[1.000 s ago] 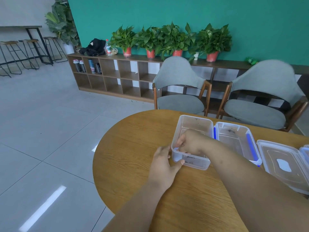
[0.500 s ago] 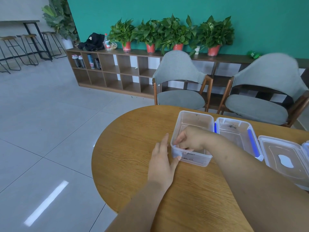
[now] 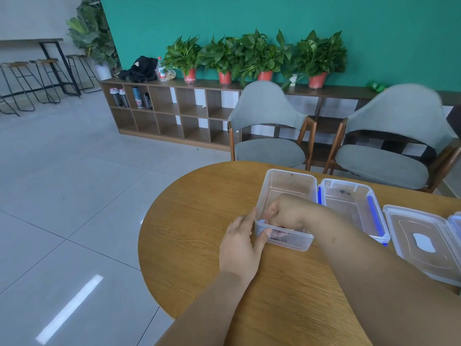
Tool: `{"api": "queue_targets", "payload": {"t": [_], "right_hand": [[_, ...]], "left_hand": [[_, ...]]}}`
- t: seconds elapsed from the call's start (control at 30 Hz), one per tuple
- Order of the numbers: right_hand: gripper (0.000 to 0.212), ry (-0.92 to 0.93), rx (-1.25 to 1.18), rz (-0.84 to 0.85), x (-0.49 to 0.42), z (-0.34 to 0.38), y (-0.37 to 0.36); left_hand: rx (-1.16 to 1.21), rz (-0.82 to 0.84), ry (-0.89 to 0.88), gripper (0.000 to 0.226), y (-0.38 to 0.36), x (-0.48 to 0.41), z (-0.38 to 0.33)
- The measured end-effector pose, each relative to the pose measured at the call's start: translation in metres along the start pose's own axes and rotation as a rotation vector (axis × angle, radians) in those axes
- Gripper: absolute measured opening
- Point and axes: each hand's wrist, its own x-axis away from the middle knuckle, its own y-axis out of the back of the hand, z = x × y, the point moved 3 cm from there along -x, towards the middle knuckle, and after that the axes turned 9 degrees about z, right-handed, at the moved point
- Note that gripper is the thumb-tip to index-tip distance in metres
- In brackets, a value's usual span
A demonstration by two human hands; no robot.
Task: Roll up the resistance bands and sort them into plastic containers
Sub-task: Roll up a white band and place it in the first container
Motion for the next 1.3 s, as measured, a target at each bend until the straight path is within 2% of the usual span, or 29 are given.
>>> {"api": "queue_targets", "payload": {"t": [0.2, 0.47, 0.57, 0.7, 0.87, 1.3], "right_hand": [[0.033, -0.022, -0.145, -0.020, -0.006, -0.006, -0.005], [0.019, -0.042, -0.090, -0.011, -0.012, -0.004, -0.007], [0.026, -0.042, -0.088, -0.011, -0.007, -0.003, -0.006], [0.023, -0.029, -0.093, -0.005, -0.002, -0.002, -0.005], [0.032, -0.002, 0.001, 0.010, 0.006, 0.005, -0.004], [0.028, -0.028, -0.154, -0.041, 0.001, 0.001, -0.007]], "left_hand": [[-0.036, 0.032, 0.006, 0.067, 0.008, -0.004, -0.003], [-0.056, 0.061, 0.020, 0.071, 0.012, -0.006, -0.006], [-0.064, 0.065, 0.022, 0.070, 0.012, -0.006, -0.006], [-0.069, 0.069, 0.019, 0.070, 0.014, -0.007, -0.005], [-0.082, 0.060, 0.013, 0.068, 0.014, -0.009, -0.005], [-0.068, 0.071, 0.014, 0.067, 0.016, -0.010, -0.005]]}}
